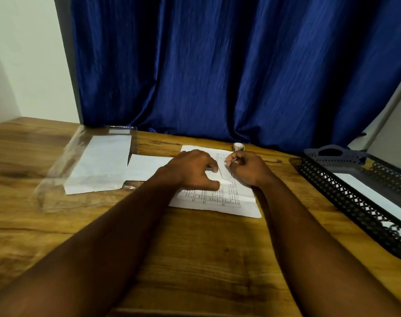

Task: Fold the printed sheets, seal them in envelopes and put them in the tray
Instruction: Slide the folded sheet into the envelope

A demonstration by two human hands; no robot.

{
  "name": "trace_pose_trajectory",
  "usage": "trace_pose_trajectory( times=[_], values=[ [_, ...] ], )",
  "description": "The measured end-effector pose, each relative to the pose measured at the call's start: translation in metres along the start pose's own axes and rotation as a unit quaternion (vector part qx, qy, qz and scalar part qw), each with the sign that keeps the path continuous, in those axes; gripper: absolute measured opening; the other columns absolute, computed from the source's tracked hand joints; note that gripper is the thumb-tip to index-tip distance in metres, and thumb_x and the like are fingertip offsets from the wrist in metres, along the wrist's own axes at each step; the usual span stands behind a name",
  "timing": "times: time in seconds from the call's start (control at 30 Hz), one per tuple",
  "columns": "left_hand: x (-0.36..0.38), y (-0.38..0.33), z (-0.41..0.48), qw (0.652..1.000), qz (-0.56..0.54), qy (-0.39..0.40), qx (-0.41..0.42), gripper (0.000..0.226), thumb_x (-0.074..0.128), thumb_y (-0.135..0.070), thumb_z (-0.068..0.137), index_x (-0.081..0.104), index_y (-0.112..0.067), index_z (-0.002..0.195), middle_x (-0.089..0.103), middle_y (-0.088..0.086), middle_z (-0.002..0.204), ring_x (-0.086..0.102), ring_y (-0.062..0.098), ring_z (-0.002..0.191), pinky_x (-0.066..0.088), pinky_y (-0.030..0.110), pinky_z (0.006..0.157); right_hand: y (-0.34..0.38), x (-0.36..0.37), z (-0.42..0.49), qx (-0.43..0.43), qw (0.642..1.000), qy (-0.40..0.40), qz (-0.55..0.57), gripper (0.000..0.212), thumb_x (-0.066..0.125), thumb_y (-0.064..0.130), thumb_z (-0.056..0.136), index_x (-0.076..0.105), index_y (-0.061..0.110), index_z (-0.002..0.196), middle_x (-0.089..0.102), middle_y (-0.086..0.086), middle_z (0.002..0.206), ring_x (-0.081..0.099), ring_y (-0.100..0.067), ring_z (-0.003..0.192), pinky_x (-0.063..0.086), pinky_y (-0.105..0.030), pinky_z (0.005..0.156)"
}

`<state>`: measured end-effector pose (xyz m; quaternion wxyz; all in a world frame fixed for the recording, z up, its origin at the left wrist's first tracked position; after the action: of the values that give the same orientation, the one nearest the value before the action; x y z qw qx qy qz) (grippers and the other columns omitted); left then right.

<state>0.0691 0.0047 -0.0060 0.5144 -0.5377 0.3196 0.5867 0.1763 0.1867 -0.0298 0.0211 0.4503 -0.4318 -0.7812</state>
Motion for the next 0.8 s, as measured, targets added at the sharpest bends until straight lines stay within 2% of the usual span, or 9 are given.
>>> trace_pose_trajectory(
  times=[0.17,0.27,0.33,0.43,0.53,0.57,0.63,0.7,0.8],
  values=[
    [-0.001,-0.003,-0.001,0.999,-0.021,0.010,-0.036,0.064,0.068,-0.061,0.071,0.071,-0.034,0.129,0.066,-0.014,0.140,0.054,0.013,0.129,0.051,0.037,0.104,0.005,0.001,-0.003,-0.033,0.998,0.028,-0.034,0.012,0.069,0.026,0.098,0.081,0.030,0.096,0.075,0.015,0.099,0.069,-0.011,0.097,0.059,-0.041,0.095],
    [0.000,-0.006,0.000,0.999,-0.010,0.015,-0.044,0.061,0.067,-0.056,0.070,0.070,-0.036,0.128,0.067,-0.012,0.136,0.055,0.015,0.125,0.053,0.039,0.102,0.004,-0.001,-0.004,-0.045,0.998,0.037,-0.011,0.018,0.069,0.020,0.098,0.081,0.032,0.092,0.077,0.015,0.098,0.070,-0.008,0.095,0.060,-0.035,0.088],
    [0.000,-0.007,0.000,0.999,0.002,0.008,-0.043,0.050,0.068,-0.047,0.072,0.071,-0.037,0.121,0.070,-0.010,0.125,0.058,0.017,0.115,0.056,0.040,0.094,0.004,0.000,-0.005,-0.056,0.997,0.050,-0.001,0.023,0.068,0.014,0.096,0.082,0.032,0.089,0.078,0.014,0.094,0.071,-0.007,0.091,0.056,-0.032,0.082],
    [-0.005,-0.008,0.000,0.999,0.017,-0.034,-0.037,0.026,0.068,-0.028,0.084,0.072,-0.035,0.109,0.071,-0.010,0.102,0.061,0.016,0.097,0.056,0.038,0.080,0.009,-0.005,-0.008,-0.069,0.995,0.075,0.007,0.026,0.065,0.011,0.096,0.082,0.031,0.093,0.077,0.013,0.093,0.070,-0.006,0.085,0.054,-0.029,0.076],
    [-0.012,-0.009,-0.001,0.992,0.054,-0.106,-0.039,0.019,0.062,-0.025,0.095,0.072,-0.033,0.108,0.069,-0.008,0.093,0.061,0.017,0.089,0.053,0.038,0.077,0.014,-0.011,-0.010,-0.095,0.990,0.108,-0.001,0.028,0.072,0.012,0.092,0.079,0.035,0.107,0.075,0.015,0.106,0.071,-0.005,0.095,0.059,-0.029,0.078],
    [-0.014,-0.009,0.000,0.988,0.067,-0.131,-0.038,0.018,0.060,-0.026,0.099,0.072,-0.033,0.109,0.069,-0.007,0.093,0.061,0.017,0.088,0.051,0.038,0.080,0.015,-0.013,-0.012,-0.100,0.988,0.117,0.006,0.031,0.075,0.012,0.091,0.077,0.037,0.110,0.074,0.015,0.108,0.071,-0.004,0.097,0.058,-0.028,0.077],
    [-0.016,-0.008,0.002,0.978,0.106,-0.178,-0.032,0.018,0.057,-0.031,0.102,0.072,-0.032,0.111,0.072,-0.008,0.097,0.064,0.019,0.098,0.043,0.044,0.100,0.019,-0.016,-0.013,-0.114,0.989,0.095,0.023,0.024,0.081,0.021,0.091,0.076,0.036,0.109,0.073,0.016,0.107,0.069,-0.001,0.098,0.054,-0.024,0.076],
    [-0.016,-0.004,0.003,0.960,0.140,-0.238,-0.038,0.018,0.058,-0.035,0.101,0.072,-0.031,0.112,0.073,-0.008,0.103,0.062,0.020,0.110,0.023,0.054,0.117,0.023,-0.018,-0.011,-0.141,0.988,0.037,0.044,0.008,0.079,0.029,0.095,0.077,0.034,0.101,0.073,0.018,0.099,0.066,0.006,0.093,0.048,-0.016,0.077],
    [-0.016,-0.001,0.003,0.938,0.160,-0.303,-0.053,0.025,0.059,-0.038,0.099,0.065,-0.028,0.122,0.072,-0.004,0.114,0.059,0.023,0.118,0.014,0.060,0.119,0.026,-0.019,-0.010,-0.147,0.983,-0.007,0.108,0.007,0.071,0.020,0.102,0.076,0.025,0.101,0.076,0.016,0.095,0.068,0.010,0.086,0.049,-0.006,0.077]
  ],
)
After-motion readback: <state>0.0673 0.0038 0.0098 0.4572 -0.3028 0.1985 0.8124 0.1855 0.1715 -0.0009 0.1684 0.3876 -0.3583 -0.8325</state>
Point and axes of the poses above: each hand's wrist, its own z-axis towards the middle knuckle, its own x-axis out of the palm, y = z × x, the point moved 2 cm from there along z, towards the middle knuckle
